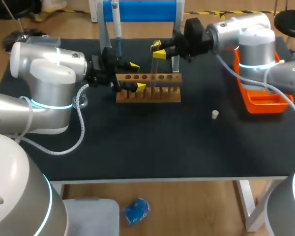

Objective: Invert the test tube, pick up the pipette, mount the tip to pipette, aspirate from beaker and dispense into the tube, eject the tip, return the pipette, and cap with the stopper.

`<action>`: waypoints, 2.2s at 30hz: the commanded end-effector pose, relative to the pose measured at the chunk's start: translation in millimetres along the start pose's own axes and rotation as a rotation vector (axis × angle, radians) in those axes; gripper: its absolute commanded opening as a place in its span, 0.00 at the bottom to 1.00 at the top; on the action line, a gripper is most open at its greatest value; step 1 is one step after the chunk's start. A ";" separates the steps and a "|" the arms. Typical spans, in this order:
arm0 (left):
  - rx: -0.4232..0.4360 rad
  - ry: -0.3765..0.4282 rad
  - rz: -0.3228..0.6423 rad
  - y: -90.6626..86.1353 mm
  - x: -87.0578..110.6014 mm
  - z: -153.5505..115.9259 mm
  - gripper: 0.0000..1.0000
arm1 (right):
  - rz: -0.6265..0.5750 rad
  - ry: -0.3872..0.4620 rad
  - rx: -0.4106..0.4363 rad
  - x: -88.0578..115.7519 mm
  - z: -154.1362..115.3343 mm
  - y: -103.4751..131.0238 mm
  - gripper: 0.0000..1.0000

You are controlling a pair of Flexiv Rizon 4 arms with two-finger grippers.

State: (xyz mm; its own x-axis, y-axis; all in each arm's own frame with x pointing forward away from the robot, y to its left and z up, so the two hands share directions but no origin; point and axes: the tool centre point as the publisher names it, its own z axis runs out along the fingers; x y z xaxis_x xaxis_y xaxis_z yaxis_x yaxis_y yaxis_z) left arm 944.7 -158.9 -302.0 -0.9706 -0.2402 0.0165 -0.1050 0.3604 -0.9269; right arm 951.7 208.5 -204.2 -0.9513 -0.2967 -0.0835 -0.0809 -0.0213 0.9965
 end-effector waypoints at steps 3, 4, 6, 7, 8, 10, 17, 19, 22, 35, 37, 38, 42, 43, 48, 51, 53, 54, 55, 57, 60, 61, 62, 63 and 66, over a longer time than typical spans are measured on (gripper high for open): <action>-0.001 0.000 -0.001 -0.1 -0.2 0.3 1.00 | 0.077 -0.031 -0.018 13.0 -7.8 12.8 0.00; 0.022 -0.025 0.095 -7.8 3.3 -2.1 1.00 | 0.117 -0.031 -0.033 15.6 -10.5 15.3 0.00; 0.018 -0.066 0.222 -15.9 7.9 -4.1 1.00 | 0.186 -0.027 -0.061 18.7 -14.2 17.5 0.00; 0.014 -0.085 0.320 -21.4 12.1 -5.5 1.00 | 0.241 -0.029 -0.070 23.2 -17.0 19.5 0.00; 0.014 -0.105 0.365 -24.3 14.0 -6.5 1.00 | 0.302 -0.021 -0.074 25.9 -19.5 19.9 0.00; 0.002 -0.170 0.472 -31.4 16.8 -11.4 1.00 | 0.387 -0.008 -0.075 31.4 -24.1 21.9 0.00; -0.005 -0.182 0.453 -34.8 14.9 -16.0 1.00 | 0.404 -0.010 -0.016 37.2 -35.3 34.4 0.00; -0.005 -0.182 0.453 -34.8 14.9 -16.0 1.00 | 0.404 -0.010 -0.016 37.2 -35.3 34.4 0.00; -0.005 -0.182 0.453 -34.8 14.9 -16.0 1.00 | 0.404 -0.010 -0.016 37.2 -35.3 34.4 0.00; 0.145 -0.317 1.197 -50.9 22.0 -17.4 1.00 | 0.822 -0.041 -0.189 38.9 -45.1 36.0 0.00; 0.139 -0.359 1.264 -51.2 18.9 -18.2 1.00 | 0.963 -0.026 -0.157 42.5 -48.3 36.7 0.00; 0.139 -0.359 1.264 -51.2 18.9 -18.2 1.00 | 0.957 -0.047 -0.148 42.9 -49.4 39.2 0.00; 0.139 -0.359 1.264 -51.2 18.9 -18.2 1.00 | 0.957 -0.047 -0.148 42.9 -49.4 39.2 0.00; 0.139 -0.359 1.264 -51.2 18.9 -18.2 1.00 | 0.957 -0.047 -0.148 42.9 -49.4 39.2 0.00; 0.139 -0.359 1.264 -51.2 18.9 -18.2 1.00 | 0.957 -0.047 -0.148 42.9 -49.4 39.2 0.00; 0.139 -0.359 1.264 -51.2 18.9 -18.2 1.00 | 0.957 -0.047 -0.148 42.9 -49.4 39.2 0.00; 0.242 -0.403 1.321 -57.1 19.5 -17.4 1.00 | 0.957 -0.047 -0.148 42.9 -49.4 39.2 0.00; 0.310 -0.454 1.352 -61.2 20.9 -17.7 1.00 | 0.957 -0.047 -0.148 42.9 -49.4 39.2 0.00; 0.280 -0.476 1.488 -63.0 21.5 -18.4 1.00 | 1.011 -0.051 -0.172 42.0 -50.3 39.0 0.00; 0.334 -0.468 1.656 -65.8 26.1 -18.2 1.00 | 1.161 -0.052 -0.209 43.8 -51.1 38.6 0.00; 0.312 -0.440 1.839 -67.8 30.8 -18.1 1.00 | 1.379 -0.095 -0.254 49.8 -53.4 35.0 0.00; 0.312 -0.440 1.839 -67.8 30.8 -18.1 1.00 | 1.379 -0.095 -0.254 49.8 -53.4 35.0 0.00; 0.312 -0.440 1.839 -67.8 30.8 -18.1 1.00 | 1.379 -0.095 -0.254 49.8 -53.4 35.0 0.00; 0.312 -0.440 1.839 -67.8 30.8 -18.1 1.00 | 1.379 -0.095 -0.254 49.8 -53.4 35.0 0.00; 0.312 -0.440 1.839 -67.8 30.8 -18.1 1.00 | 1.379 -0.095 -0.254 49.8 -53.4 35.0 0.00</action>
State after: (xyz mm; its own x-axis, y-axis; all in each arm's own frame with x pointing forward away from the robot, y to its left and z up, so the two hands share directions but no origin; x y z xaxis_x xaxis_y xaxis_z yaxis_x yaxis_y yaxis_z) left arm 915.7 -178.1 -227.4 -0.0027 0.0856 -0.9963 0.9420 0.3347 0.0262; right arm 925.0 141.6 -177.2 -0.3100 -0.1820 0.9332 0.9419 0.0747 0.3274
